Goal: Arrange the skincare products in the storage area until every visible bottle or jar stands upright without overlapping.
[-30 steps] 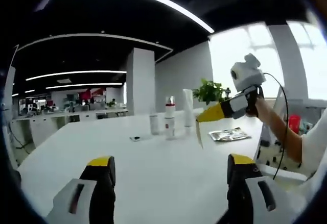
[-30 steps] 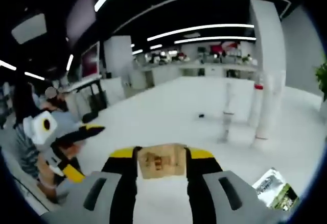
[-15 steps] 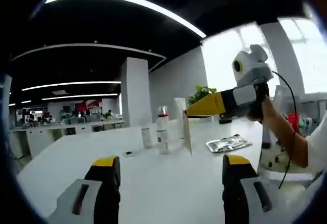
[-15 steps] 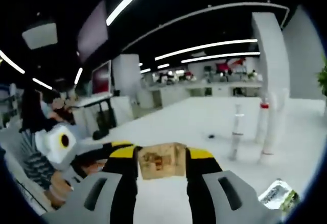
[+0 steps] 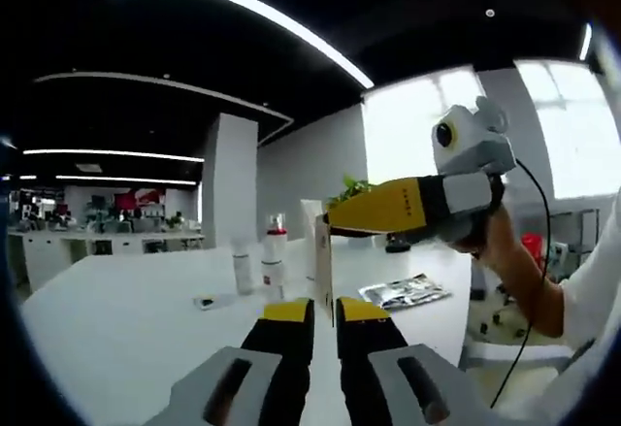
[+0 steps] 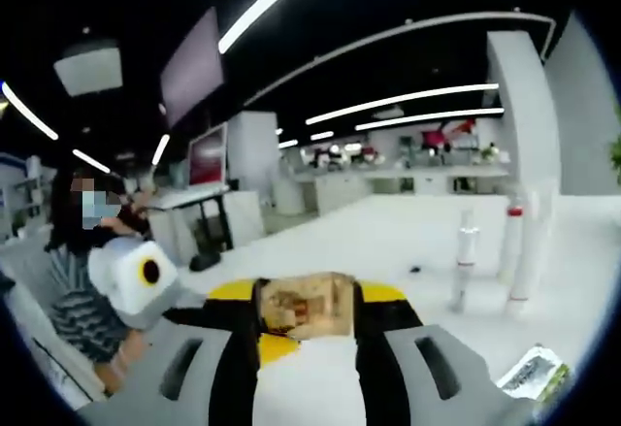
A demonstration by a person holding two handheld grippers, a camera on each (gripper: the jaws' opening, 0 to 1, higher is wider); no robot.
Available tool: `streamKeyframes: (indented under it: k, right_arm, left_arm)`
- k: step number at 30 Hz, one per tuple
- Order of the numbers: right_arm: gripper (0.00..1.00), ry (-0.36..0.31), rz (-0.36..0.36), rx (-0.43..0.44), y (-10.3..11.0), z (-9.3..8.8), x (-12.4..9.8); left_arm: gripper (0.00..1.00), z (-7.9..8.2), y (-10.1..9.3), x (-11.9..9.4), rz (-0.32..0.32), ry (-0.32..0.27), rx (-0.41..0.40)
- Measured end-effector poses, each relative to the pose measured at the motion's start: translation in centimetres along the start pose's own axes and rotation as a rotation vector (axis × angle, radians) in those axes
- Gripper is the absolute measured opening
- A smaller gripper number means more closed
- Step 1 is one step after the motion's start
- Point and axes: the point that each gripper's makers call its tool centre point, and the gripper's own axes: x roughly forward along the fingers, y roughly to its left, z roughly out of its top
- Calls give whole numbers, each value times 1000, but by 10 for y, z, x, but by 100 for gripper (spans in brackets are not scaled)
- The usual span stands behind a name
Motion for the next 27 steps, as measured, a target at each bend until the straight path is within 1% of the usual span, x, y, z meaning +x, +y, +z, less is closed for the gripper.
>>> streamKeyframes:
  k: [3, 4, 6, 7, 8, 9, 10, 12, 14, 15, 16, 17, 19, 20, 21, 22, 23, 24, 25, 26, 27]
  right_arm:
    - [36, 0, 0, -3, 0, -1, 0]
    - [36, 2, 1, -4, 0, -1, 0]
    - [36, -4, 8, -14, 1, -2, -1]
    - [36, -5, 11, -18, 1, -3, 0]
    - [37, -4, 15, -22, 1, -4, 0]
    - [37, 11, 25, -24, 0, -9, -1]
    - [37, 12, 25, -26, 0, -9, -2]
    - [40, 14, 39, -47, -1, -14, -4]
    - [39, 14, 54, -51, -2, -17, -8]
    - [39, 23, 86, -51, -1, -20, -11]
    - [38, 25, 101, -48, -2, -22, -12]
    - [35, 26, 154, -61, 4, -25, -15]
    - [29, 21, 187, -50, 2, -28, -19]
    - [27, 21, 211, -46, 3, -30, -21]
    - [26, 31, 241, -41, 5, -33, -23]
    - [29, 49, 266, 2, 5, -36, -25]
    - [35, 59, 298, 22, 8, -38, -26]
    - [40, 71, 330, 41, 10, -40, -28]
    - [40, 64, 380, 47, 16, -40, -30]
    - [36, 56, 412, 38, 20, -40, -32]
    - [31, 55, 420, 39, 21, -40, -32]
  left_arm:
    - [0, -1, 0, 0, -10, 3, -18]
    - [0, -1, 0, -1, -17, 12, -28]
    - [0, -1, 1, -2, -19, 16, -24]
    - [0, -2, 1, -3, -28, 31, -23]
    - [0, -2, 1, -3, -30, 35, -24]
    - [0, -3, 2, -4, -40, 44, -21]
    - [0, -3, 4, -5, -40, 49, -19]
    - [0, -5, 5, -8, -61, 77, -7]
    - [0, -11, 7, -11, -75, 122, 23]
    - [0, -13, 7, -12, -90, 140, 36]
    - [0, -15, 5, -13, -105, 149, 37]
    - [0, -16, 4, -16, -129, 152, 19]
    - [0, -20, -4, -21, -199, 172, -22]
    - [0, -20, -5, -22, -211, 174, -28]
    - [0, -23, -8, -25, -258, 192, -37]
    - [0, -24, -11, -28, -294, 207, -34]
    - [0, -25, -15, -32, -349, 210, -28]
    - [0, -22, -14, -32, -355, 200, -72]
    - [0, -21, -14, -34, -378, 208, -120]
    - [0, -18, -14, -36, -404, 202, -136]
    - [0, -17, -15, -37, -421, 196, -140]
